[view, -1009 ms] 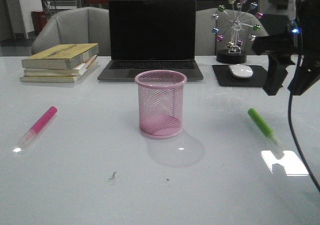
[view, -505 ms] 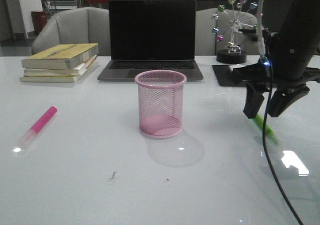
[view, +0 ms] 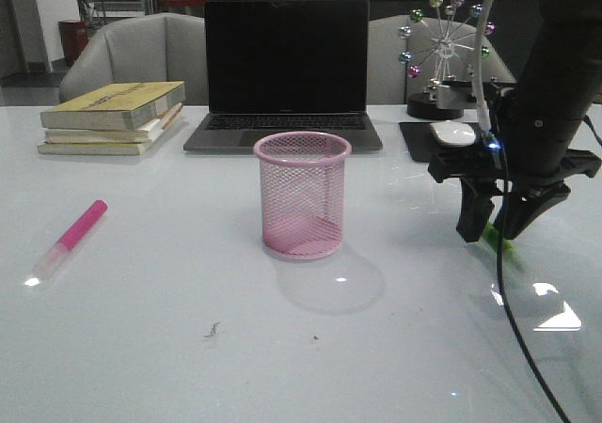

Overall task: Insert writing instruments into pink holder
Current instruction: 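Lower the right gripper onto the green marker and close it, then lift the green marker with the right gripper toward the pink holder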

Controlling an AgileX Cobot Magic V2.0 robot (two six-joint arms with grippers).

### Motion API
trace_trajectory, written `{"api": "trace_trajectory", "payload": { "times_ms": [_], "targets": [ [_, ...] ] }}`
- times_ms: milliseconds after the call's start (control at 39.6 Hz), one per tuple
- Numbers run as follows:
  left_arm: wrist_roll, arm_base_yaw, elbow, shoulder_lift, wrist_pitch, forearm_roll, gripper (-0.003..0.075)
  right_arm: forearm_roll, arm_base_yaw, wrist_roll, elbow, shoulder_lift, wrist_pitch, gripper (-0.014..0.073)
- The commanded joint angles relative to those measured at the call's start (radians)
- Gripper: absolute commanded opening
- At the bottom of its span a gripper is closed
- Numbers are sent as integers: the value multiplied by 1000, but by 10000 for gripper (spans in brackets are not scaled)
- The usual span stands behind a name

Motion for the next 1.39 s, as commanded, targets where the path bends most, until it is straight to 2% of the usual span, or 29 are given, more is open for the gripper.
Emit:
{"api": "trace_trajectory", "payload": {
  "times_ms": [0,126,227,454,681,833,1060,1363],
  "targets": [
    [-9,-7,-31,-3,-80,-9,350,5,-1,-11,-29,-46,-24,255],
    [-9,-7,-31,-3,-80,-9,350,5,-2,-11,-29,-35,-14,120],
    [-9,-7,-31,-3,-80,-9,350,6,-2,-11,-29,-22,-5,47],
    [-9,-7,-31,-3,-80,-9,350,31,-2,-11,-29,-53,-106,50],
    [-9,-7,-31,-3,-75,-11,350,137,0,-11,-29,-194,-227,50],
    [-9,-7,-31,-3,-75,-11,350,144,31,-11,-28,-311,-290,50],
    [-9,-7,-31,-3,-75,-11,350,138,162,-61,-28,-421,-478,50],
    [-9,-7,-31,-3,-75,-29,350,78,353,-127,-28,-360,-674,50]
  ]
}}
